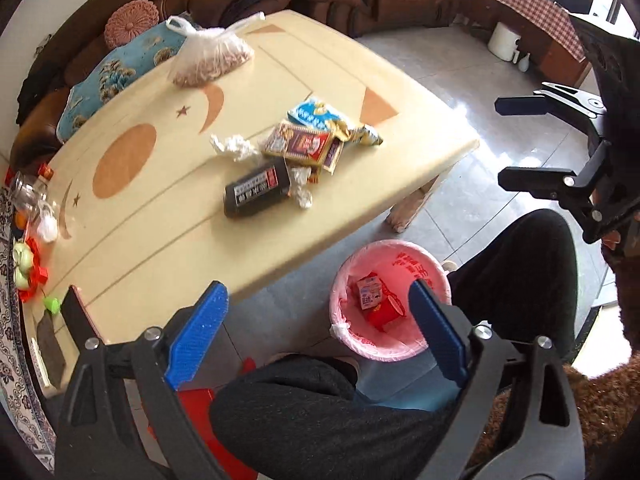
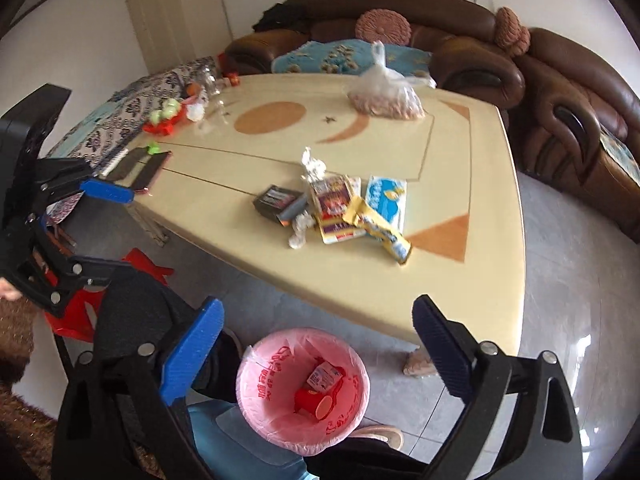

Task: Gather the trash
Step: 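Move both tools back over the table toward the remaining trash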

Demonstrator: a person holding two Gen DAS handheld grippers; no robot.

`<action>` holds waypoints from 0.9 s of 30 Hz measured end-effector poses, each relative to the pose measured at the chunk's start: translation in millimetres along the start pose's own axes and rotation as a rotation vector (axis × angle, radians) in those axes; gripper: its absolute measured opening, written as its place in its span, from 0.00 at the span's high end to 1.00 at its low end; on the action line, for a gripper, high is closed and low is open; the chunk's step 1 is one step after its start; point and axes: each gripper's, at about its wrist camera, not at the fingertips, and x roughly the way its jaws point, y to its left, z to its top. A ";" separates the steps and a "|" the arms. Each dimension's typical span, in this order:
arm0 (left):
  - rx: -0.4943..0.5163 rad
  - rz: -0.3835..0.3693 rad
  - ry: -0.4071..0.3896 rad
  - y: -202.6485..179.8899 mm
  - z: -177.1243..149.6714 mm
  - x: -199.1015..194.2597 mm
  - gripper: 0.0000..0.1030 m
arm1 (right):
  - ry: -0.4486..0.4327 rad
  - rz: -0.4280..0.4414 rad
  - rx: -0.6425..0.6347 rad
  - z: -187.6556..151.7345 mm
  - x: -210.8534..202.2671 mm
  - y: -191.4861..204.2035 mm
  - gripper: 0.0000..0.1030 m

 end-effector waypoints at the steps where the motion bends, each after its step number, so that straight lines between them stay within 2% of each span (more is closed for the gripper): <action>1: 0.013 -0.020 -0.008 4.1 6.8 -12.3 0.12 | -0.014 0.022 -0.014 8.7 -11.0 -1.5 0.07; 3: 0.051 -0.048 -0.025 9.9 18.4 -32.7 0.11 | -0.042 0.045 -0.024 24.9 -31.2 -5.5 0.07; 6: 0.104 -0.028 -0.035 15.3 35.6 -48.2 0.10 | -0.067 0.075 -0.033 46.1 -52.5 -12.5 0.07; 12: 0.213 -0.017 -0.016 18.1 60.4 -40.6 0.10 | -0.100 0.047 -0.040 74.1 -72.0 -32.5 0.07; 18: 0.299 -0.022 0.028 22.2 66.6 -9.3 0.10 | -0.082 0.027 -0.039 84.9 -58.1 -52.4 0.07; 27: 0.410 -0.043 0.095 30.5 71.9 41.4 0.10 | 0.015 0.032 -0.042 89.2 -1.7 -77.7 0.07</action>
